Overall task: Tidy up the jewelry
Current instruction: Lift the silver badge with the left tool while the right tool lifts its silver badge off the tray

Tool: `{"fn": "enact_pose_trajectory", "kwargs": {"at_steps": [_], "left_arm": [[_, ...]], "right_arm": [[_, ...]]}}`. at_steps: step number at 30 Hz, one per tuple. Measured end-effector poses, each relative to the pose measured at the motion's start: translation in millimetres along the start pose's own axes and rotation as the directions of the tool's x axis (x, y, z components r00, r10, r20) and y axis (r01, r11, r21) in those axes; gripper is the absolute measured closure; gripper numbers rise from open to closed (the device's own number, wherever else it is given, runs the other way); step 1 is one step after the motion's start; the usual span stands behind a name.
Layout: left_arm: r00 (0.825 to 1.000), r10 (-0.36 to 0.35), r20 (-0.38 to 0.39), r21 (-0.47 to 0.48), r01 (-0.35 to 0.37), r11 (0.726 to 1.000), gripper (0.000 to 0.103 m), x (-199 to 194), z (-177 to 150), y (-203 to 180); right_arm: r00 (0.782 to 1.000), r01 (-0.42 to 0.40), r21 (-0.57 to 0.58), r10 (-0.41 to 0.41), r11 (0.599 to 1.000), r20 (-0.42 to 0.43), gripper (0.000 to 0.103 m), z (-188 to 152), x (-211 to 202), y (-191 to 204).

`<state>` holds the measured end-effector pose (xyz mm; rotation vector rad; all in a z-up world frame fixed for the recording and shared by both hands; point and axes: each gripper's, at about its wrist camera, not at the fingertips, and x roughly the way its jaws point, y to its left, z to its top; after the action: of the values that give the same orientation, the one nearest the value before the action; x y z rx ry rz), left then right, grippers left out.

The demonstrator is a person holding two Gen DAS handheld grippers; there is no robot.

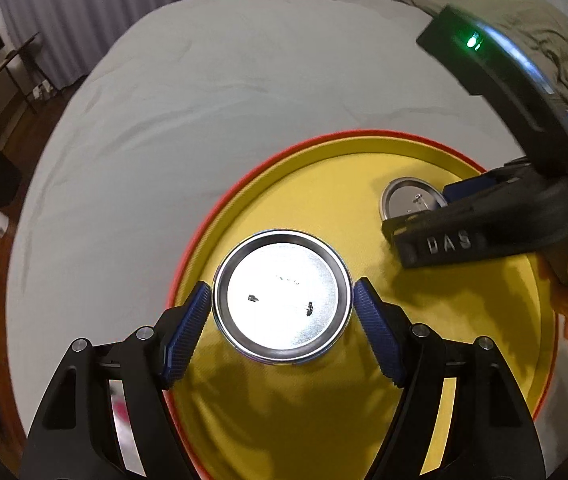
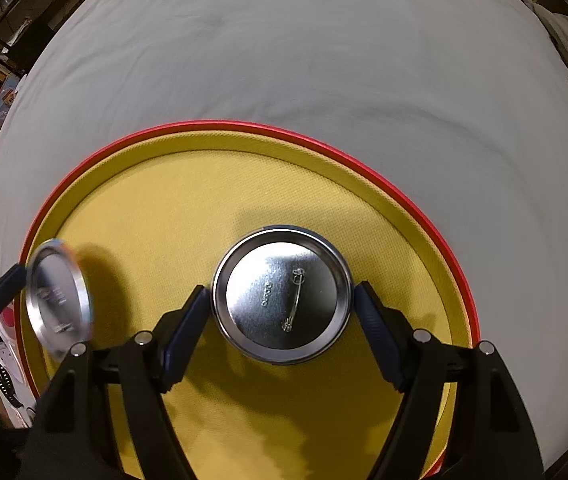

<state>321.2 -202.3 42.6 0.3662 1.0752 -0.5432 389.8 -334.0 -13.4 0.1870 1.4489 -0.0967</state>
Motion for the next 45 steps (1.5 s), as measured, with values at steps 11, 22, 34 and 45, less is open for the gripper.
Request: {"fn": "enact_pose_trajectory", "kwargs": {"at_steps": [11, 22, 34, 45], "left_arm": [[0.999, 0.023, 0.039, -0.054, -0.021, 0.998, 0.032, -41, -10, 14], [0.993, 0.032, 0.117, -0.041, -0.027, 0.999, 0.032, -103, -35, -5], [0.977, 0.063, 0.204, -0.047, -0.054, 0.997, 0.032, -187, -111, -37], [0.974, 0.109, 0.198, -0.07, -0.097, 0.993, 0.032, -211, -194, -64]], "right_arm": [[0.997, -0.038, -0.009, 0.039, 0.999, 0.061, 0.034, -13, -47, 6], [0.979, -0.092, -0.092, 0.107, 0.992, 0.173, 0.034, -59, -120, 8], [0.936, -0.151, -0.222, 0.211, 0.963, 0.283, 0.034, -148, -170, 9], [0.919, -0.182, -0.323, 0.278, 0.929, 0.281, 0.034, -223, -172, 27]]}}
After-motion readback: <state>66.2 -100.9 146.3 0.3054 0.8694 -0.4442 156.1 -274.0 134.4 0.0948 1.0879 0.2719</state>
